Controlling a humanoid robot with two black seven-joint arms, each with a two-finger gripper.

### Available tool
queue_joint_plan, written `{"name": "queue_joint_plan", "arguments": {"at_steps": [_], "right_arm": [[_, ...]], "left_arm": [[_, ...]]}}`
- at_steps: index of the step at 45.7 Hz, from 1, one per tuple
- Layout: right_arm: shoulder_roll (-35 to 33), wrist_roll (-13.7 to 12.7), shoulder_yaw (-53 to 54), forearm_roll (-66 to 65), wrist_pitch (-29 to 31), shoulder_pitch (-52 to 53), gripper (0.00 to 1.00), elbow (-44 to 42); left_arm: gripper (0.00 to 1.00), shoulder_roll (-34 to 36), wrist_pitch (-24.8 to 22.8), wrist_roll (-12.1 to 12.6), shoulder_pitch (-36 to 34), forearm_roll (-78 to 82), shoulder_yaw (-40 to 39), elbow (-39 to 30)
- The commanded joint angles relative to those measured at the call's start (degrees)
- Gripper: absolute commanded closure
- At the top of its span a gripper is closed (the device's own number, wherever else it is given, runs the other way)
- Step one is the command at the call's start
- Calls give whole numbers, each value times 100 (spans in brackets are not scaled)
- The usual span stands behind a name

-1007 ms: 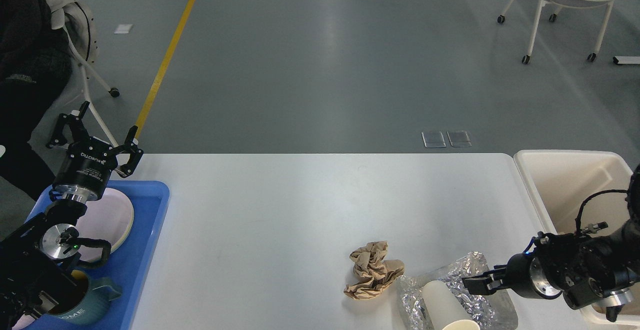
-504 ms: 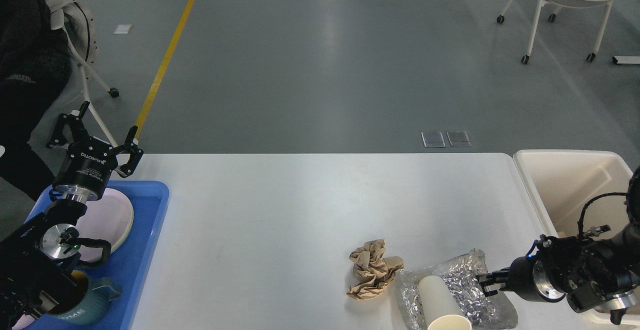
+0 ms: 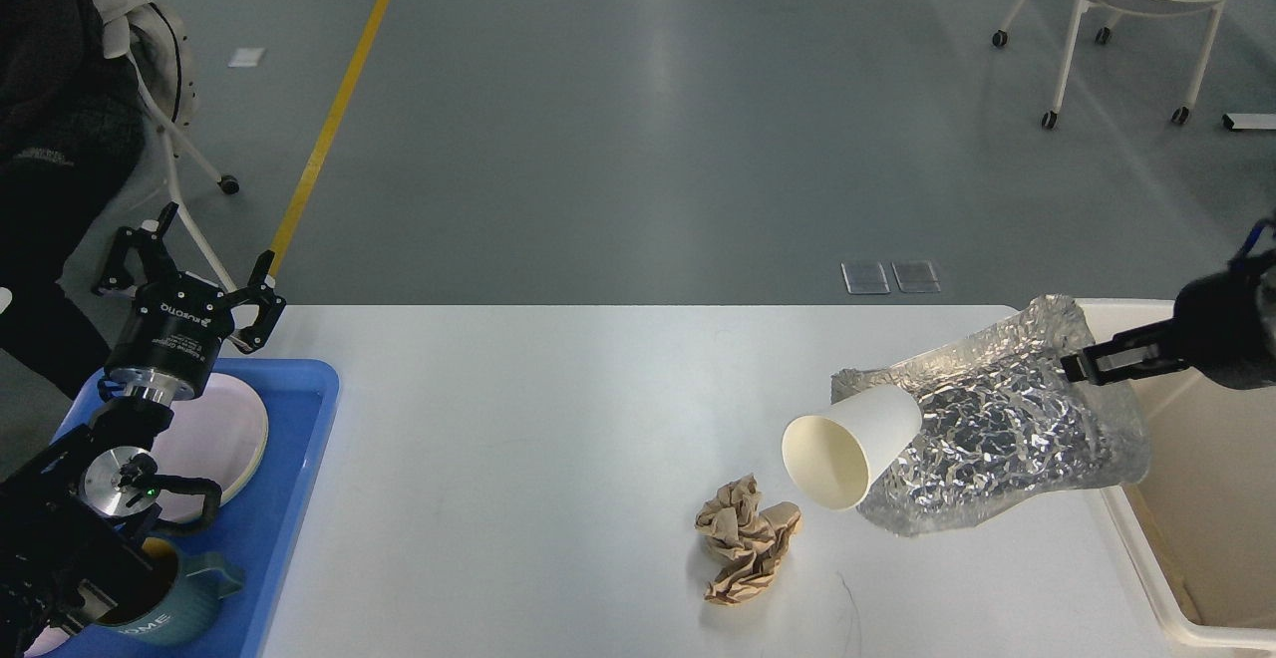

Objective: Tidy desktop
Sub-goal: 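Grasp the crumpled foil with the cup and lift it with the right gripper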

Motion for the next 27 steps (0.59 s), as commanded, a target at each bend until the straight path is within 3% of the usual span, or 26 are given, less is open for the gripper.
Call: {"name": "queue_joint_plan", "arguments": {"at_steps": [1, 10, 27], "right_arm": [[200, 528, -271, -86, 1152, 1208, 100, 58], [560, 801, -456, -104, 1584, 1903, 100, 58], [464, 757, -860, -113, 1602, 1694, 100, -442]], "left_arm": [[0, 0, -1, 0, 9, 0, -7, 0], [0, 0, -1, 0, 9, 0, -7, 0], [0, 0, -1, 0, 9, 0, -7, 0]]}}
